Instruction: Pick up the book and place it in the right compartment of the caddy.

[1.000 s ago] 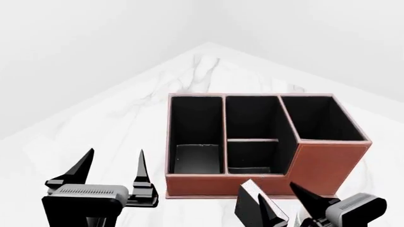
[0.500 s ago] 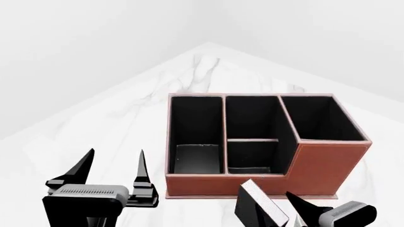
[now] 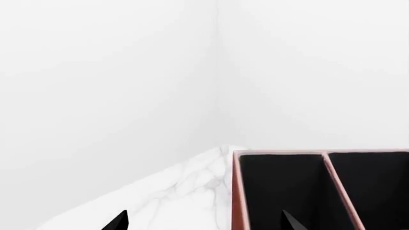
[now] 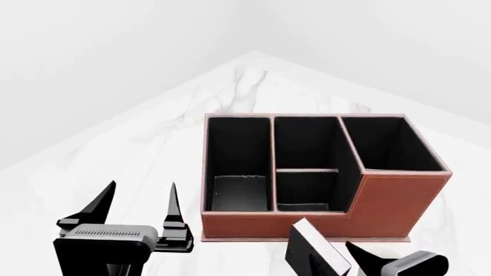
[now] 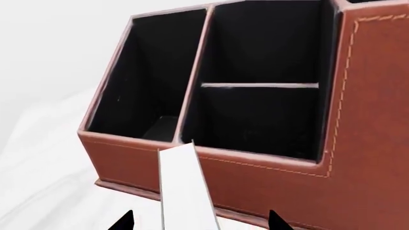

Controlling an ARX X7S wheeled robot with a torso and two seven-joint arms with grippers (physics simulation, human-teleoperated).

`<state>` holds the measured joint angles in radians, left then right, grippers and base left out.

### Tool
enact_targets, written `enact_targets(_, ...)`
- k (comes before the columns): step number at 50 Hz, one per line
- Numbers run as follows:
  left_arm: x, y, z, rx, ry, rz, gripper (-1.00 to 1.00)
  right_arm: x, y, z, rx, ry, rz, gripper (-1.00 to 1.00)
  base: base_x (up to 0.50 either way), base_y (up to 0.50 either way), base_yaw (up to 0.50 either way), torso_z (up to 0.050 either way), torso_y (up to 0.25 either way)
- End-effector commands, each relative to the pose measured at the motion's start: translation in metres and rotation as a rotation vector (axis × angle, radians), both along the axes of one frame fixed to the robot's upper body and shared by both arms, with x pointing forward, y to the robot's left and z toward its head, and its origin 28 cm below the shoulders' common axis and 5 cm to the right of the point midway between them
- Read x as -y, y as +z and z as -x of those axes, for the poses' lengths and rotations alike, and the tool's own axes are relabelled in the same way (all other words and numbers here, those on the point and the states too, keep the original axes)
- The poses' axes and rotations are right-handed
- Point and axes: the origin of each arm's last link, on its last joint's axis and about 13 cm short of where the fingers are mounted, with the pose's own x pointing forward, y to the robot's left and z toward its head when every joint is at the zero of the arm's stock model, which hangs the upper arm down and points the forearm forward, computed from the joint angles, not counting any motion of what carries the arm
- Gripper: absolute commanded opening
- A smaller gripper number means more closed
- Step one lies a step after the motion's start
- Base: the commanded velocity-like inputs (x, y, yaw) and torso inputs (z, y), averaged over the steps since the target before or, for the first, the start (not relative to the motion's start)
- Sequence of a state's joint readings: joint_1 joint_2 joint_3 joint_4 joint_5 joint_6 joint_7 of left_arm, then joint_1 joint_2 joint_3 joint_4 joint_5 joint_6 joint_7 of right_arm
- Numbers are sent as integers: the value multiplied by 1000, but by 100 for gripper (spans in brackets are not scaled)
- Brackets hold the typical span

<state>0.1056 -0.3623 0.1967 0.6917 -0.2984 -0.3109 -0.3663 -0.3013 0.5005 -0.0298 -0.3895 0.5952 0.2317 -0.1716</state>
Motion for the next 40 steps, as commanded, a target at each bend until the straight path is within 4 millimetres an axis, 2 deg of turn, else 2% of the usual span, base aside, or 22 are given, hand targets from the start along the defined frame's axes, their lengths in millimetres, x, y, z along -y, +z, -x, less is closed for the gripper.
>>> enact_targets(1, 0, 1, 0, 1, 1, -1, 100, 0, -3, 1, -24, -3, 14, 100, 0, 0, 0, 0, 0)
enact_targets(29, 0, 1, 1, 1, 1, -1, 100, -1, -5, 1, -55, 3, 26, 100, 0, 0, 0, 0, 0)
enact_targets(30, 0, 1, 1, 1, 1, -1, 100, -1, -5, 1, -56, 4, 26, -100, 0, 0, 0, 0, 0)
enact_targets(40, 0, 0, 0, -3, 1, 0, 100, -2, -6, 1, -54, 7, 26, -100, 0, 0, 0, 0, 0)
